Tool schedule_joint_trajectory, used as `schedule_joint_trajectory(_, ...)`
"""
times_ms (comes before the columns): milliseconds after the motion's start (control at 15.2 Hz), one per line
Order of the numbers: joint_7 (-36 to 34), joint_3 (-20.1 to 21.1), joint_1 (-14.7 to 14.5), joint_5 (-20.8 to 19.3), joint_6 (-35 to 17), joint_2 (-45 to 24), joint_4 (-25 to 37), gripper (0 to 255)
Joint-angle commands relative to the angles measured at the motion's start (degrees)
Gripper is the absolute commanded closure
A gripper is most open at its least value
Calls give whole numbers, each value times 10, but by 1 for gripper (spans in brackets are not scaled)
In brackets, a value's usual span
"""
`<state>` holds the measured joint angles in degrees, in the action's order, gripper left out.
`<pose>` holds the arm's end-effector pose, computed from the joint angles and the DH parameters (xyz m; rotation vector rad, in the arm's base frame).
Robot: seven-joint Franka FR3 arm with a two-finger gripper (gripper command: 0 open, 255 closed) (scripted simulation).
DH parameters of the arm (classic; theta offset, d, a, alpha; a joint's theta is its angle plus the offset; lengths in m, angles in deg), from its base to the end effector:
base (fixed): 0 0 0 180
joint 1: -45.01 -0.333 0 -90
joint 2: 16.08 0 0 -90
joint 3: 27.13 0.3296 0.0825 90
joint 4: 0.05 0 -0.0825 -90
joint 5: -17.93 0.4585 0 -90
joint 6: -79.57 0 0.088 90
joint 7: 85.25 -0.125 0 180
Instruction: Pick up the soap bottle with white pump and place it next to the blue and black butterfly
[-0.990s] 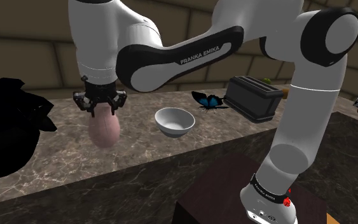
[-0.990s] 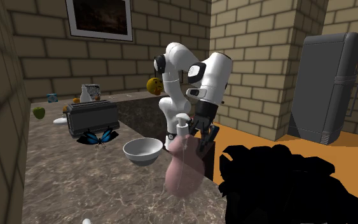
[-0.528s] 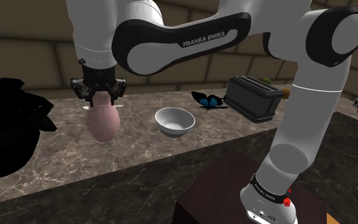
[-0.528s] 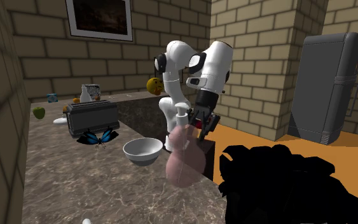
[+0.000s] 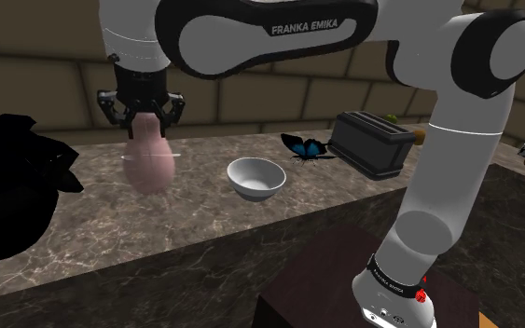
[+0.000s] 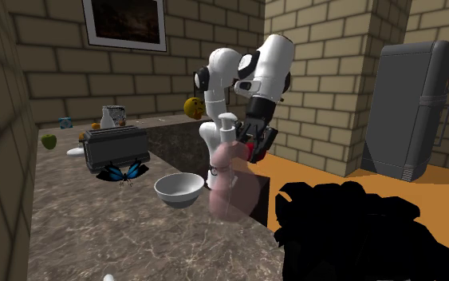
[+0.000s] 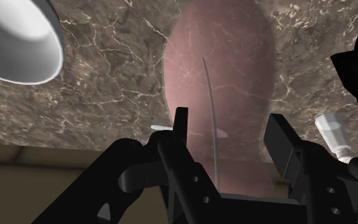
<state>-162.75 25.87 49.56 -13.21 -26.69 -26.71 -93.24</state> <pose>0.5218 0.4572 0.5457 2.9539 -0.6008 0.6036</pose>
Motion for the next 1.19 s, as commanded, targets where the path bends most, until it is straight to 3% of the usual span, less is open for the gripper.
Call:
schedule_joint_trajectory(0, 6, 1, 0, 3, 13, 2, 13, 255)
schedule_joint_trajectory(660, 26, 3, -20, -4, 85, -13, 97, 255)
schedule_joint_trajectory(924, 107, -12, 68, 93, 19, 94, 1, 255)
schedule_joint_trajectory(1122, 175, -48, 100, 159, -18, 164, -58, 255)
